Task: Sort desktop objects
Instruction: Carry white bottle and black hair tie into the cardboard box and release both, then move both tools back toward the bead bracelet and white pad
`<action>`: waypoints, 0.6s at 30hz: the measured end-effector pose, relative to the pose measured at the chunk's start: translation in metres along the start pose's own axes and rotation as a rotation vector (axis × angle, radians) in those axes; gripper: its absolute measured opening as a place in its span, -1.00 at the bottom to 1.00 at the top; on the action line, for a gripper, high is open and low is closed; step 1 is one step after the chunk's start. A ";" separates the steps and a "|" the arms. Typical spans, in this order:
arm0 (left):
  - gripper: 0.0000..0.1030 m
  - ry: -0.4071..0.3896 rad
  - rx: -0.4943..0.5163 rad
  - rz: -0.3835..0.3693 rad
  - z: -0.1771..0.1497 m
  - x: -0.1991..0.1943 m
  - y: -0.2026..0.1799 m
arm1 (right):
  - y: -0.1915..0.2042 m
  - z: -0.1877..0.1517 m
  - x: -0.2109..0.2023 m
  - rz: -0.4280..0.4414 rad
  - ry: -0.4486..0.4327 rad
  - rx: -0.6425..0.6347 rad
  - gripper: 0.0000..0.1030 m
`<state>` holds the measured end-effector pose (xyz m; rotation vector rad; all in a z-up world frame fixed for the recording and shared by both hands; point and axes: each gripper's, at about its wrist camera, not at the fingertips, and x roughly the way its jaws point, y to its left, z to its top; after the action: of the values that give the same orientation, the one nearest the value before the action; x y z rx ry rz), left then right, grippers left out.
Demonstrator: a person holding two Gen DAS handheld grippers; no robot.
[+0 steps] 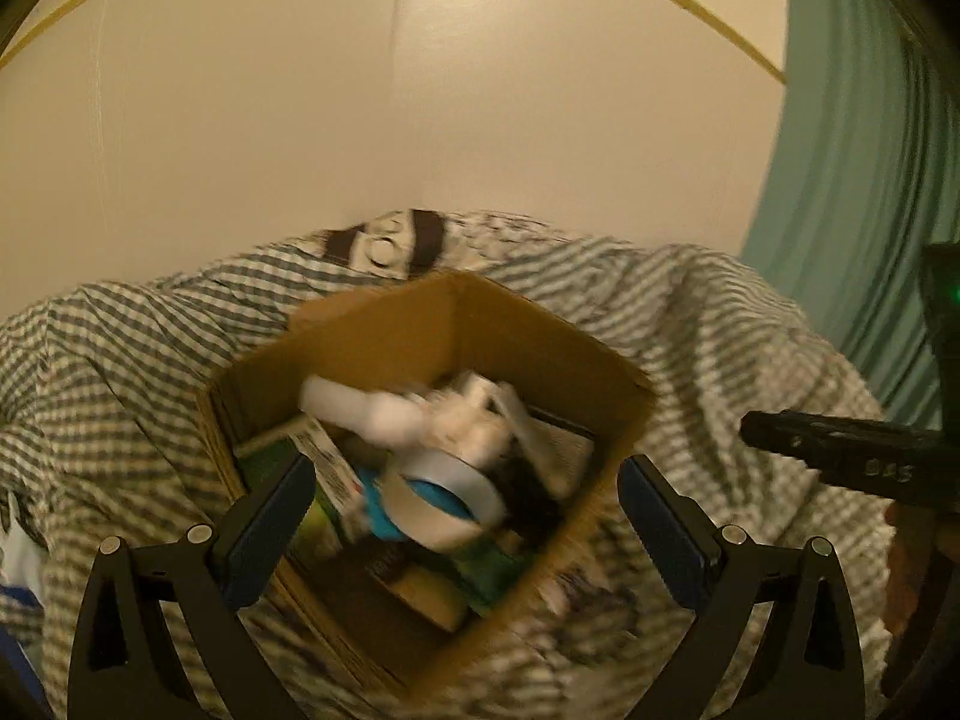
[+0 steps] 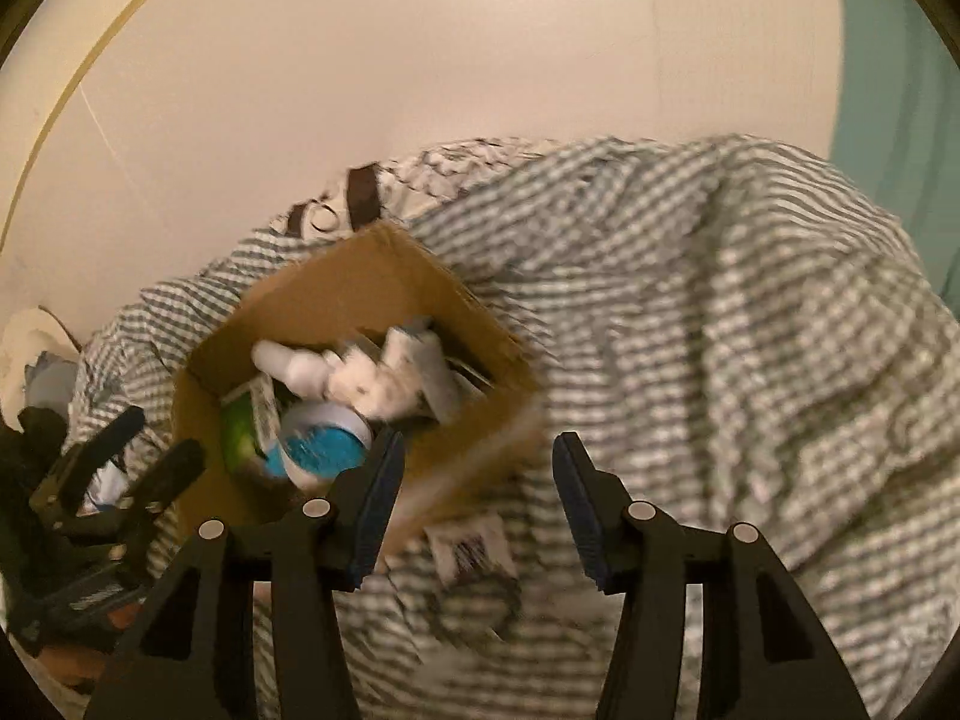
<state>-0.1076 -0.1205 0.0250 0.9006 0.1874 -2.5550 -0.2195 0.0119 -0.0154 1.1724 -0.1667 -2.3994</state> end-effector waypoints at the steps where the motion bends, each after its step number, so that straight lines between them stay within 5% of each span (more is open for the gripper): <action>1: 1.00 0.005 0.002 -0.008 -0.005 -0.003 -0.006 | -0.007 -0.010 -0.003 -0.018 0.008 0.004 0.00; 9: 1.00 0.116 -0.011 -0.042 -0.078 0.009 -0.048 | -0.058 -0.080 0.003 -0.101 0.057 0.098 0.00; 18: 1.00 0.224 0.050 -0.010 -0.152 0.066 -0.075 | -0.090 -0.132 0.059 -0.172 0.150 0.192 -0.01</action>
<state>-0.1002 -0.0356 -0.1358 1.2072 0.1951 -2.4741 -0.1806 0.0769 -0.1683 1.5045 -0.2623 -2.4731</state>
